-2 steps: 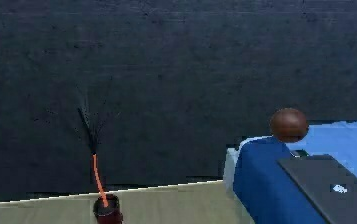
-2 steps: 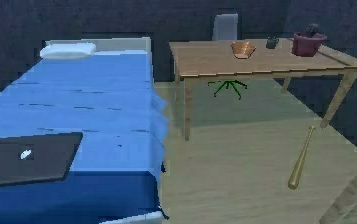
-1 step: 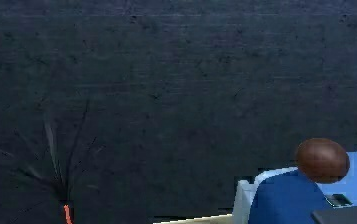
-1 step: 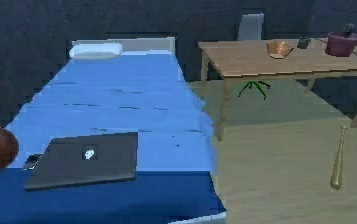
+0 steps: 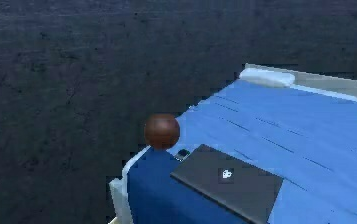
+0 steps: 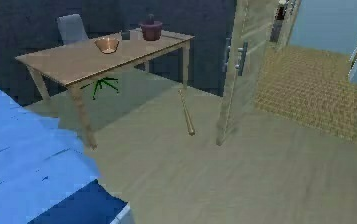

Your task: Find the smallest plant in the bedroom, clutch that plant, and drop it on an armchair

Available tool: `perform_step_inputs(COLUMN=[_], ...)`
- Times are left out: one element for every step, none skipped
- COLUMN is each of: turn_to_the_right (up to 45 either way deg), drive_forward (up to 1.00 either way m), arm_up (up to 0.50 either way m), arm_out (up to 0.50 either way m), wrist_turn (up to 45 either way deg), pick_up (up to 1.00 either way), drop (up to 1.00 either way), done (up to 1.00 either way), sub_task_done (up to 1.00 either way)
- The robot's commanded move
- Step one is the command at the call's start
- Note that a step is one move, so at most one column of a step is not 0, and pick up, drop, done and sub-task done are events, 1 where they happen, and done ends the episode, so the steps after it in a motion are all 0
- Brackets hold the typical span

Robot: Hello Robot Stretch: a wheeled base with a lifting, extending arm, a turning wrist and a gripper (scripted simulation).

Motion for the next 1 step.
perform_step_inputs(turn_to_the_right=[45.0], drive_forward=[0.00], arm_up=[0.00], arm_out=[0.00], wrist_turn=[0.0], pick_up=[0.00], drop=[0.00], done=[0.00], sub_task_done=[0.00])
